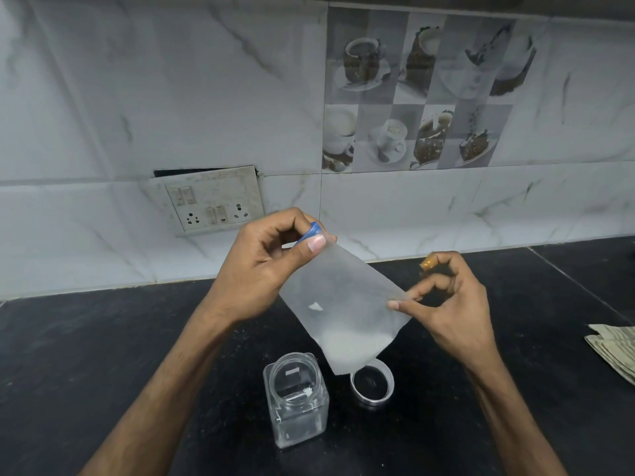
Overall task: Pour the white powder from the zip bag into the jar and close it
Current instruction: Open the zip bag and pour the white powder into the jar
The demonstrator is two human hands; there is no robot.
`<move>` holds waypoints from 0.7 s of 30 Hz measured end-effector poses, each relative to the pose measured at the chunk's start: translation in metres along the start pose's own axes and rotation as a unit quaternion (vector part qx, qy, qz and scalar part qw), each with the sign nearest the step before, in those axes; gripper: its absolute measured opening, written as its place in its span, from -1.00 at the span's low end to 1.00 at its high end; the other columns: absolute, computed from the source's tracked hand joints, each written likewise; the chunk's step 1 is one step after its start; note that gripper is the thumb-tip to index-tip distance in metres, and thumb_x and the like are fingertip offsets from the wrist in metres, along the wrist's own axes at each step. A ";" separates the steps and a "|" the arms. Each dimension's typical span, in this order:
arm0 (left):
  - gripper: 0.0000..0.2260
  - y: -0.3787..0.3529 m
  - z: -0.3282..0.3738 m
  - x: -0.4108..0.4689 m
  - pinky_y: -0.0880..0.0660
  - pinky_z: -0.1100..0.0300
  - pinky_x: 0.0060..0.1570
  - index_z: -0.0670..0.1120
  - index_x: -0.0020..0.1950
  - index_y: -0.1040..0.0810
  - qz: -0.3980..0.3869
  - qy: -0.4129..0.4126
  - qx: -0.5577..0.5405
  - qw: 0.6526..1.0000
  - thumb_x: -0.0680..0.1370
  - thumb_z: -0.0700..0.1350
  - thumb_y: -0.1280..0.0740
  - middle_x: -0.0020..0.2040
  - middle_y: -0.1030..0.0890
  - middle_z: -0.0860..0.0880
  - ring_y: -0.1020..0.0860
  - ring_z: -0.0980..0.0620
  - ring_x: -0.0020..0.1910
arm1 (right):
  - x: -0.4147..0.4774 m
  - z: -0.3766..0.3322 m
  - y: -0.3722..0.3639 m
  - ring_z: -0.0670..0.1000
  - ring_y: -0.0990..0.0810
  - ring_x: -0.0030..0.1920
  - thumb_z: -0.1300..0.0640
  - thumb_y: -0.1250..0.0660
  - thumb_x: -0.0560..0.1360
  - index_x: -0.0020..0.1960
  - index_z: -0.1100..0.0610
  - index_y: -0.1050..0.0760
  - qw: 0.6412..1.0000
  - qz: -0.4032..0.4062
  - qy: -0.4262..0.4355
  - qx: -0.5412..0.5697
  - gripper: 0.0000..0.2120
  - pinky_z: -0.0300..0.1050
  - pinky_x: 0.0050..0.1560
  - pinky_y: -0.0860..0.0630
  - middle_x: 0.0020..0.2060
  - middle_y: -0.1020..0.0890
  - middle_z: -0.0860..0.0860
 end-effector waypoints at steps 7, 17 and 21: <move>-0.79 -0.001 0.001 0.002 -0.52 0.18 0.08 -0.26 -0.17 -0.54 0.003 -0.012 0.023 1.000 0.51 -0.10 -0.36 -0.08 -0.64 -0.17 -0.65 -0.09 0.07 | -0.032 0.041 -0.038 0.08 -0.71 0.01 0.27 -0.54 0.35 0.13 0.15 -0.61 0.963 -0.103 -0.174 0.181 -0.64 -0.18 -0.02 -0.59 0.00 -0.74 0.07; -0.93 0.020 -0.001 -0.023 -0.61 -0.15 -0.22 -0.09 -0.16 -0.63 0.065 0.009 0.081 0.995 0.50 -0.12 -0.42 0.10 -0.61 -0.01 -0.58 0.05 0.13 | -0.015 0.029 -0.020 -0.16 -0.69 -0.20 0.31 -0.27 0.59 -0.05 0.06 -0.51 0.954 0.012 -0.169 0.245 -0.83 -0.17 -0.25 -0.67 -0.23 -0.72 -0.11; -0.92 0.010 -0.008 -0.039 -0.67 0.08 -0.19 -0.13 -0.17 -0.63 0.083 0.041 0.038 0.995 0.48 -0.13 -0.44 0.12 -0.57 0.04 -0.57 0.18 0.09 | -0.009 0.014 -0.004 -0.14 -0.71 -0.12 0.25 -0.24 0.62 -0.01 0.05 -0.48 0.978 0.020 -0.121 0.171 -0.87 -0.23 -0.19 -0.66 -0.20 -0.72 -0.11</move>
Point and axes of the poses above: each hand's wrist, its own x-axis towards the middle knuckle, its own y-axis out of the back of the hand, z = x × y, the point moved 4 cm from there along x, towards the middle knuckle
